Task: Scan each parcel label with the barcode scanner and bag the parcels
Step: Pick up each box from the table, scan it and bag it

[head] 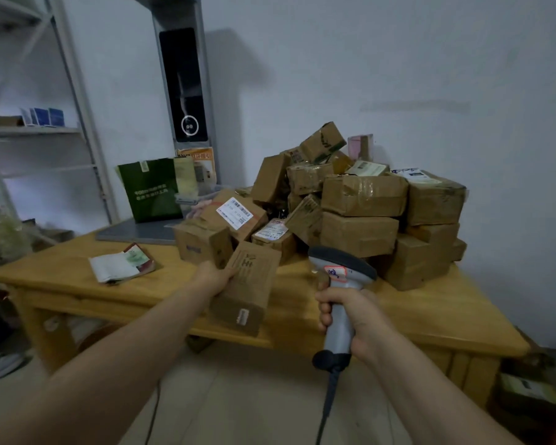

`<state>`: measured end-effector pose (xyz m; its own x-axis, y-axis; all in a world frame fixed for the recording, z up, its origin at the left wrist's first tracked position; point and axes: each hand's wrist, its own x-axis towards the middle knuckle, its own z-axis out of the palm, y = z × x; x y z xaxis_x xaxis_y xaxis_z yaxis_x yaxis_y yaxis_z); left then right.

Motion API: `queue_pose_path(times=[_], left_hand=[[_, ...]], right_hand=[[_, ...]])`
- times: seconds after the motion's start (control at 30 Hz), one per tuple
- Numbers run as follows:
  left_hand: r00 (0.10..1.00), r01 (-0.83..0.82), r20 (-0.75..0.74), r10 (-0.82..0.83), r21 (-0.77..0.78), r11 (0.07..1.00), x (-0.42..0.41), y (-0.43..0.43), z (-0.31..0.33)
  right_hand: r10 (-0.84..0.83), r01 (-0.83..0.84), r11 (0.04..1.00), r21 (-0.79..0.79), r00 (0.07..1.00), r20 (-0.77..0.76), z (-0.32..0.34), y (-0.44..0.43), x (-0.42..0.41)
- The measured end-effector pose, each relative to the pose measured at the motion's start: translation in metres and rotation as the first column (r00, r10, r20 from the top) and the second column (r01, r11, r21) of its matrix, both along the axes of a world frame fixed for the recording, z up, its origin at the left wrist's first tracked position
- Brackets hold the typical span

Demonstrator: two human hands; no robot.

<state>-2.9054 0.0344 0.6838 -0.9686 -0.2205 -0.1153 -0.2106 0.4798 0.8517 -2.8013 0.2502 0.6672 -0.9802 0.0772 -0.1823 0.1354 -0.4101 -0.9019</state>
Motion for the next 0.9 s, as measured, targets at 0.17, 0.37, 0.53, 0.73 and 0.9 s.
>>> queue_pose_path(times=[0.17,0.37,0.53,0.73,0.9], left_hand=[[0.975,0.17,0.219,-0.046,-0.592,0.788,-0.01,0.018,-0.011],[0.965,0.204,0.24,-0.106,-0.435,0.877,-0.005,0.015,0.002],[0.969,0.068,0.234,-0.076,0.044,0.997,0.004,-0.001,0.012],[0.992,0.114,-0.016,-0.125,-0.316,0.942,-0.007,0.007,0.001],[0.962,0.269,0.226,-0.152,-0.708,0.653,-0.013,0.013,0.005]], right_hand=[[-0.005,0.005,1.0,0.009,0.999,0.037,-0.009,0.0,-0.005],[0.017,-0.017,1.0,0.005,0.998,0.068,-0.017,-0.006,-0.007],[0.008,-0.009,1.0,0.009,0.995,0.103,-0.023,-0.008,-0.01],[0.023,-0.026,0.999,0.019,0.992,0.121,-0.026,-0.017,-0.01],[0.036,-0.04,0.999,0.027,0.99,0.14,-0.028,-0.02,-0.01]])
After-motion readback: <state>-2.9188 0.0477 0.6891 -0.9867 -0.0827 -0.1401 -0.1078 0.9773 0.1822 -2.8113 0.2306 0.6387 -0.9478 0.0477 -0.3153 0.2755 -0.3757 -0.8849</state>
